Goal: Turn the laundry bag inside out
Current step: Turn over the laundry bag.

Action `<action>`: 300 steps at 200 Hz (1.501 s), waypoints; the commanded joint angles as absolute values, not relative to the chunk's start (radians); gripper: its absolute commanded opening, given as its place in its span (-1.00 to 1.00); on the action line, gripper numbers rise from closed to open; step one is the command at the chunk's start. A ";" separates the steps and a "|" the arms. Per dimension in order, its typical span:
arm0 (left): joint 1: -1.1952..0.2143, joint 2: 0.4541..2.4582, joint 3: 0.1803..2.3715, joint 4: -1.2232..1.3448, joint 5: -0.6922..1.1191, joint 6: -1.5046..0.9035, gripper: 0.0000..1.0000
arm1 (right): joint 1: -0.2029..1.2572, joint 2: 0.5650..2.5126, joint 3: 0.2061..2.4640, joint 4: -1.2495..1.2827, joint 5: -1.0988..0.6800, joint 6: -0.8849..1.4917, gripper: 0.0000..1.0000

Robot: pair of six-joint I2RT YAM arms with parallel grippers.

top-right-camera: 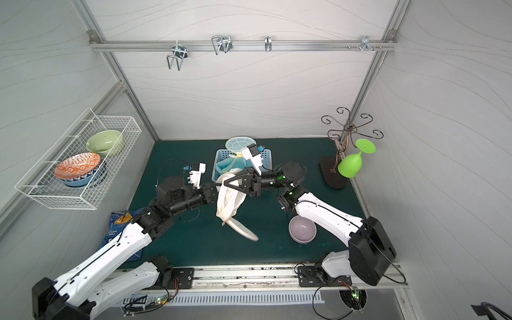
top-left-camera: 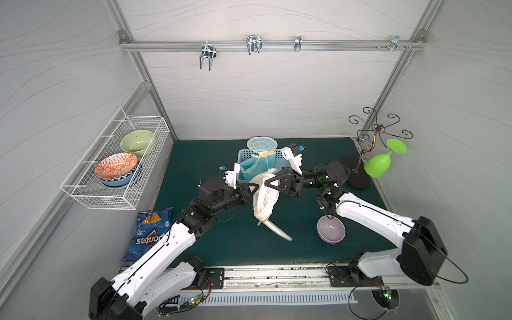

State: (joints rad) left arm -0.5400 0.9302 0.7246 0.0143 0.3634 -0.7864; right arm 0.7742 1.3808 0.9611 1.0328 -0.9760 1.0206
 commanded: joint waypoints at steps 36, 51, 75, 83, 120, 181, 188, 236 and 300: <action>-0.501 1.041 0.719 0.493 0.470 -0.922 -1.00 | 0.854 1.345 0.981 1.382 -0.907 1.240 -1.00; -0.496 1.100 0.720 0.511 0.428 -0.923 -1.00 | 0.917 1.350 1.046 1.382 -0.932 1.244 -1.00; -0.488 1.236 0.722 0.651 0.445 -0.967 -1.00 | 0.974 1.355 1.117 1.382 -0.918 1.267 -1.00; -0.486 1.287 0.730 0.717 0.459 -0.998 -1.00 | 1.001 1.366 1.145 1.382 -0.930 1.263 -1.00; -0.442 1.466 0.743 1.144 0.619 -1.322 -1.00 | 0.942 1.353 1.128 1.214 -0.928 1.221 -1.00; -0.430 0.859 0.745 0.069 0.449 -0.861 0.26 | 0.824 1.113 1.015 0.476 -0.816 0.749 -1.00; -0.429 0.806 0.756 -0.017 0.414 -0.833 0.28 | 0.821 1.105 1.025 0.417 -0.778 0.730 -1.00; -0.431 0.587 0.901 -0.419 0.251 -0.592 0.43 | 0.845 1.107 1.038 0.277 -0.633 0.708 -1.00; -0.587 0.608 0.854 -0.285 0.310 -0.537 0.30 | 0.877 1.150 1.053 0.310 -0.638 0.736 -1.00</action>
